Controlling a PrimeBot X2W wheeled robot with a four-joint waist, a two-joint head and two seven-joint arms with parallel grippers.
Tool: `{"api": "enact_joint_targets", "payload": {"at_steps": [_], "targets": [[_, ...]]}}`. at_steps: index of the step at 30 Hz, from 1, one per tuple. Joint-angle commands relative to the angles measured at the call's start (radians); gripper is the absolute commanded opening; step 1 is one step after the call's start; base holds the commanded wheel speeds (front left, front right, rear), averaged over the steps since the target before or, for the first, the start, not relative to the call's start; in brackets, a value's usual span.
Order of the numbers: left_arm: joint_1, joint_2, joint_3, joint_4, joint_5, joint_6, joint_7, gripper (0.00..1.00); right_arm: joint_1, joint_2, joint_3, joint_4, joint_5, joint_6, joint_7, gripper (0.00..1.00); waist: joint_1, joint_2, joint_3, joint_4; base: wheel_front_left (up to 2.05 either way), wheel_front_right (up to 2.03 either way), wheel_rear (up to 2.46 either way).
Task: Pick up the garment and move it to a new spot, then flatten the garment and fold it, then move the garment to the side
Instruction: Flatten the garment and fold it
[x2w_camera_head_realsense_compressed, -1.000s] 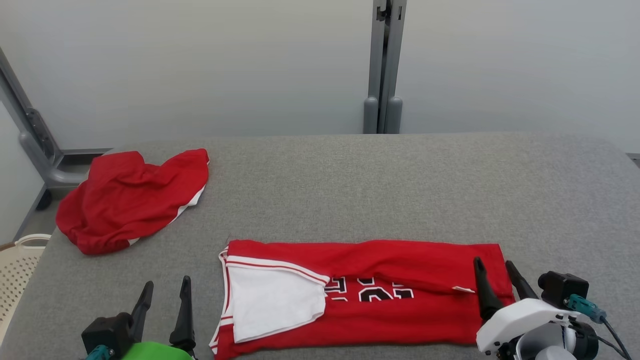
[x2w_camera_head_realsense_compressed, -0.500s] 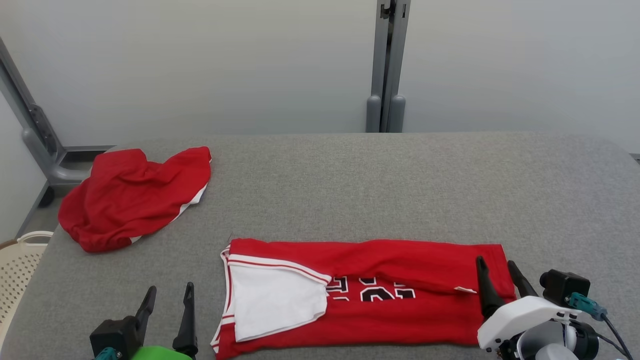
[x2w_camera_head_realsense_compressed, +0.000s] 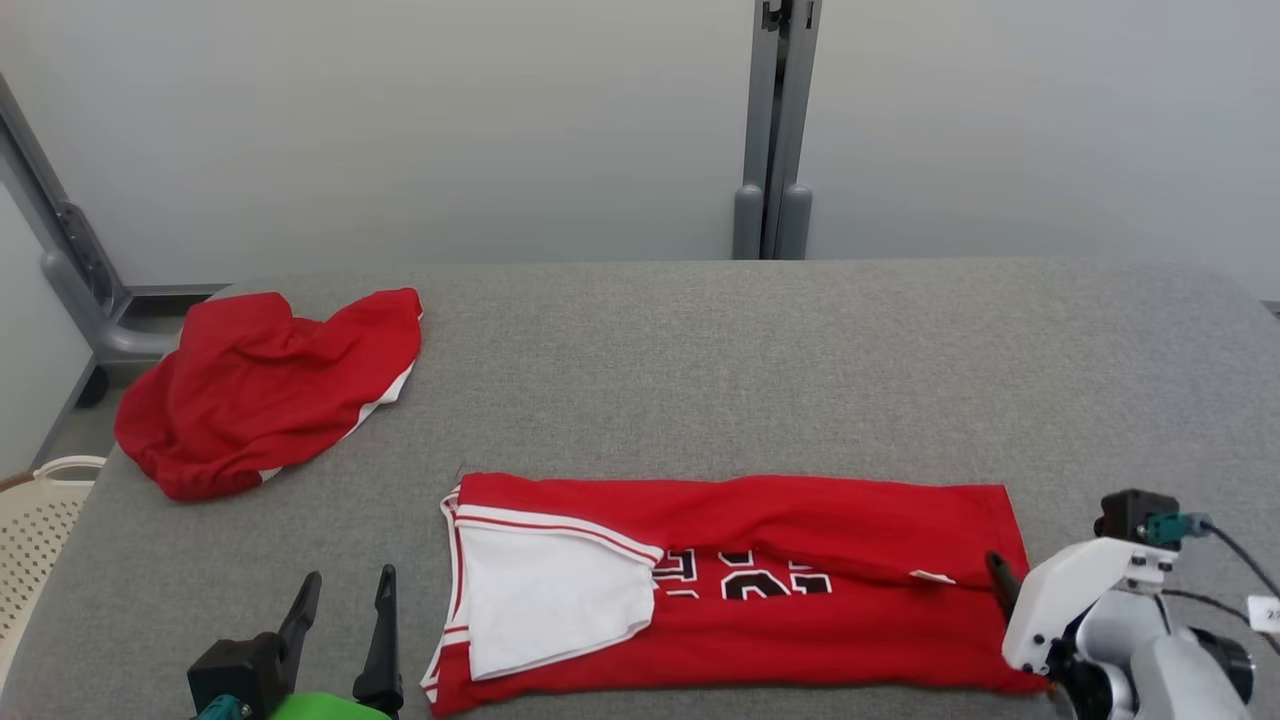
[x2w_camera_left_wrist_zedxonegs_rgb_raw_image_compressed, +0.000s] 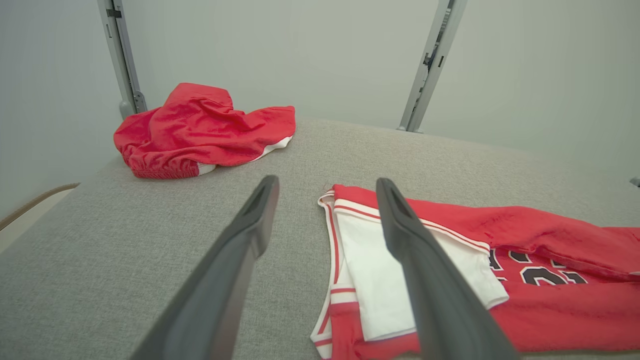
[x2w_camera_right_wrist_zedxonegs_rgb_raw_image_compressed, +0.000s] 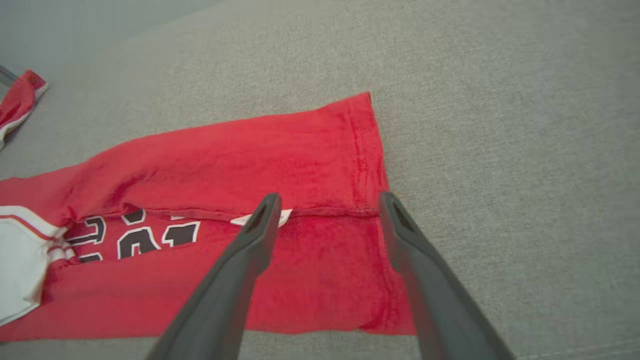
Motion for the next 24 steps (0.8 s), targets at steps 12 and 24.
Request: {"api": "enact_joint_targets", "payload": {"at_steps": [12, 24], "targets": [[-0.034, -0.004, -0.027, -0.010, 0.009, -0.013, 0.007, 1.00, -0.051, -0.004, -0.126, -0.028, -0.158, 0.000, 0.284, 1.00, 0.0000, -0.0001, 0.054, 0.046, 0.00, 0.00, 0.00], [-0.063, -0.004, -0.041, 0.023, 0.010, -0.040, 0.005, 1.00, -0.074, -0.004, -0.207, 0.014, -0.191, 0.000, 0.214, 1.00, 0.0000, -0.0001, 0.083, 0.082, 0.00, 0.00, 0.00]]}}
